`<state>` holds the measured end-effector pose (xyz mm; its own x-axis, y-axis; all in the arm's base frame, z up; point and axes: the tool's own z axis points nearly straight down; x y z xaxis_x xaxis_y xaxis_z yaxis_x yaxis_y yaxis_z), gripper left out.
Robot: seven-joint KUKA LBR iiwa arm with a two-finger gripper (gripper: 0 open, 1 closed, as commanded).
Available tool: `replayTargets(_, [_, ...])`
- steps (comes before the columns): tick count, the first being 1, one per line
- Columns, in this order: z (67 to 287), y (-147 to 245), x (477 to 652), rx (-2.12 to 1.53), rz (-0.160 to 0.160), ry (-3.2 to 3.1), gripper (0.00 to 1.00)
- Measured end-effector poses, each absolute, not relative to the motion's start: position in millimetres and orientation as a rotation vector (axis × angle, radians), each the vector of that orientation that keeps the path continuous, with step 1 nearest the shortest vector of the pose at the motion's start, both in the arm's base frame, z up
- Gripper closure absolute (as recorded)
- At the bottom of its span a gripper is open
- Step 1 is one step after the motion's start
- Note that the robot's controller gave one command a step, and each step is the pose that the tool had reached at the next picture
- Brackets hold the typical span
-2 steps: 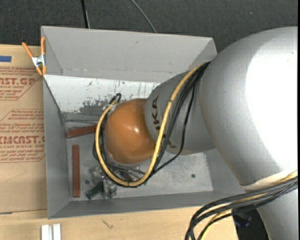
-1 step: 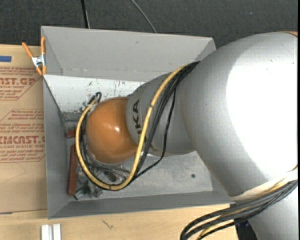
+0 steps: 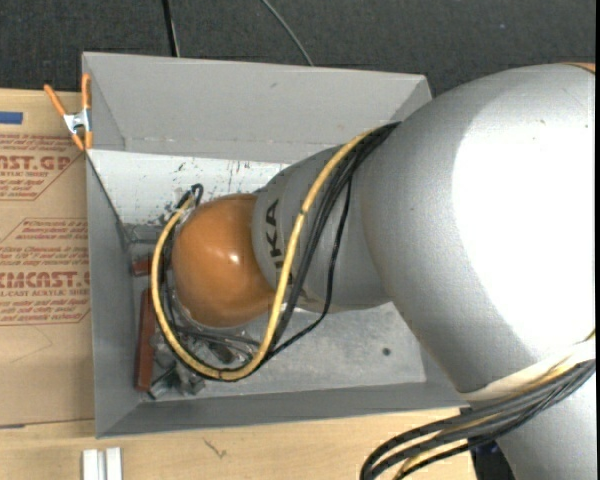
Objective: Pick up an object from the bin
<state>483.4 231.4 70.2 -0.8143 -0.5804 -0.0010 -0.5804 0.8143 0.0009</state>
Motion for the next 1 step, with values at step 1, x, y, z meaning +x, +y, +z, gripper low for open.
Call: replayTargets(1, [83.1, 219.5, 487.8, -1.063, 0.003, 2.959, 1.0])
